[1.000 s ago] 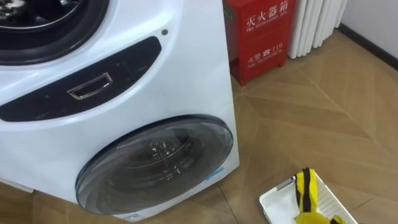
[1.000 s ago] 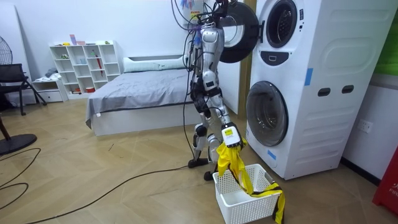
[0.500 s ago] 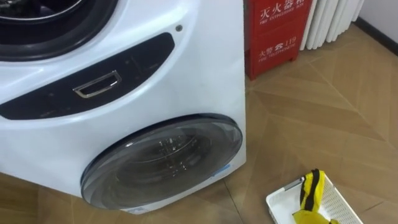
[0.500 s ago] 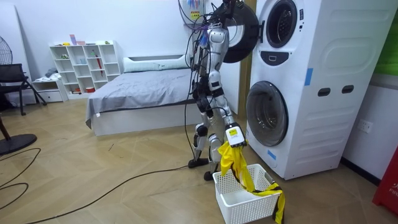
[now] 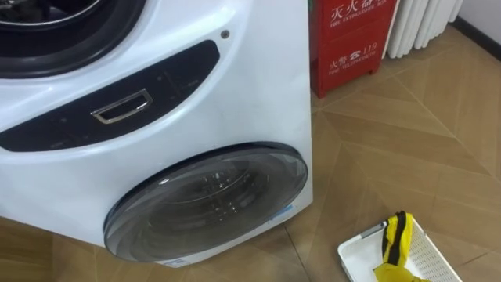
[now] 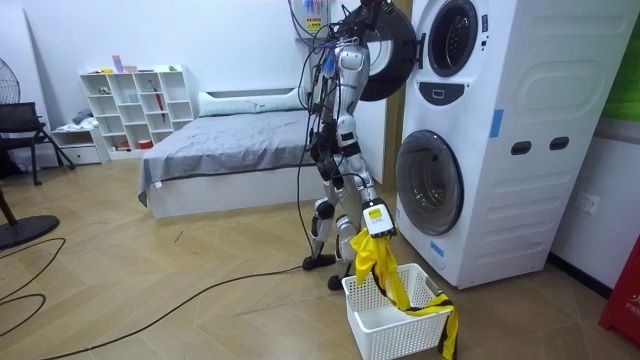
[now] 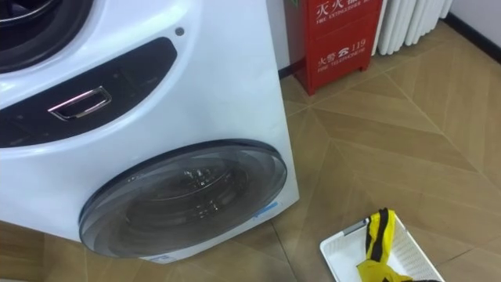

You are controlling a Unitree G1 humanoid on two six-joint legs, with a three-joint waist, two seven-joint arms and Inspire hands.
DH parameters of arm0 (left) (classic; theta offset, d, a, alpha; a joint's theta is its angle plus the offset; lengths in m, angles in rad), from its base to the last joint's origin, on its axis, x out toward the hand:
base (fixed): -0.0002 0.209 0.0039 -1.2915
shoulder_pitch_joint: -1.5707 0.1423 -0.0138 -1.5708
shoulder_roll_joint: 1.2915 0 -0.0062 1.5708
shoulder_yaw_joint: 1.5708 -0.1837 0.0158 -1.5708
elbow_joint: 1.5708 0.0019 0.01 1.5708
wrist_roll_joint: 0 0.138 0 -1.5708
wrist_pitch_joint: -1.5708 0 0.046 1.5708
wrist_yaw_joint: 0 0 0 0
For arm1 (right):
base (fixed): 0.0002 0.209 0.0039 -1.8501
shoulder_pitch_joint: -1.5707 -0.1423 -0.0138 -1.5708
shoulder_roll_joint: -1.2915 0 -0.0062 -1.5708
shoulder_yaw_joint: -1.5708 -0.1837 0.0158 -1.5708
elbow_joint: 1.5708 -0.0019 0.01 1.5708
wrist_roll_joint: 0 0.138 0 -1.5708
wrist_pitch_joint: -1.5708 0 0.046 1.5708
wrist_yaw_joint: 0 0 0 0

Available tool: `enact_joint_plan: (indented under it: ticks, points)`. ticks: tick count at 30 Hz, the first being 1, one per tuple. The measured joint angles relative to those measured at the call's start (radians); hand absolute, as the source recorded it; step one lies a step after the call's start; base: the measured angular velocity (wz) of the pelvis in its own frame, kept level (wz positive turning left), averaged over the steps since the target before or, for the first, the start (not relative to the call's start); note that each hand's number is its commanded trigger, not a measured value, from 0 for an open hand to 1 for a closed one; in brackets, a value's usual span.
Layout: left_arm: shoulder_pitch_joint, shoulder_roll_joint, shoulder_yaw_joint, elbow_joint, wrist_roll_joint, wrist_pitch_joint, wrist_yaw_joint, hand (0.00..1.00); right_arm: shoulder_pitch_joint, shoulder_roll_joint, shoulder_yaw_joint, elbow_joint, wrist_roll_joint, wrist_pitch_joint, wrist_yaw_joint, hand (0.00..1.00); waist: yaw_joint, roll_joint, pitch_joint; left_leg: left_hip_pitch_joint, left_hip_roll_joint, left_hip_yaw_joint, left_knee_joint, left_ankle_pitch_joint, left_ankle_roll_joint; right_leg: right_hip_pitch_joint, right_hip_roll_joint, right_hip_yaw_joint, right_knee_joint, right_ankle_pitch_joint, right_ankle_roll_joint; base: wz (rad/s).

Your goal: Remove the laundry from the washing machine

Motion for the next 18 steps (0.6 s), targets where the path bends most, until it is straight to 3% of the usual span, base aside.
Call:
enact_joint_plan:
  ticks: [8, 18]
  points:
    - [0.0, 0.0, 0.0, 0.0, 0.0, 0.0, 0.0, 0.0, 0.001, 0.0, -0.002, 0.0, -0.032, 0.0, 0.0, 0.0, -0.002, 0.0, -0.0002, 0.0, 0.0, 0.001, 0.0, 0.0, 0.0, 0.0, -0.001, 0.0, 0.001, -0.002, 0.0, 0.0]
    - [0.0, 0.0, 0.002, 0.001, 0.012, 0.002, 0.004, 0.0, 0.024, -0.001, -0.007, 0.003, -0.351, 0.0, -0.044, 0.0, 0.006, 0.001, -0.0004, 0.008, -0.005, 0.004, -0.002, 0.0, 0.0, 0.002, -0.004, -0.001, 0.014, -0.006, 0.002, 0.0]
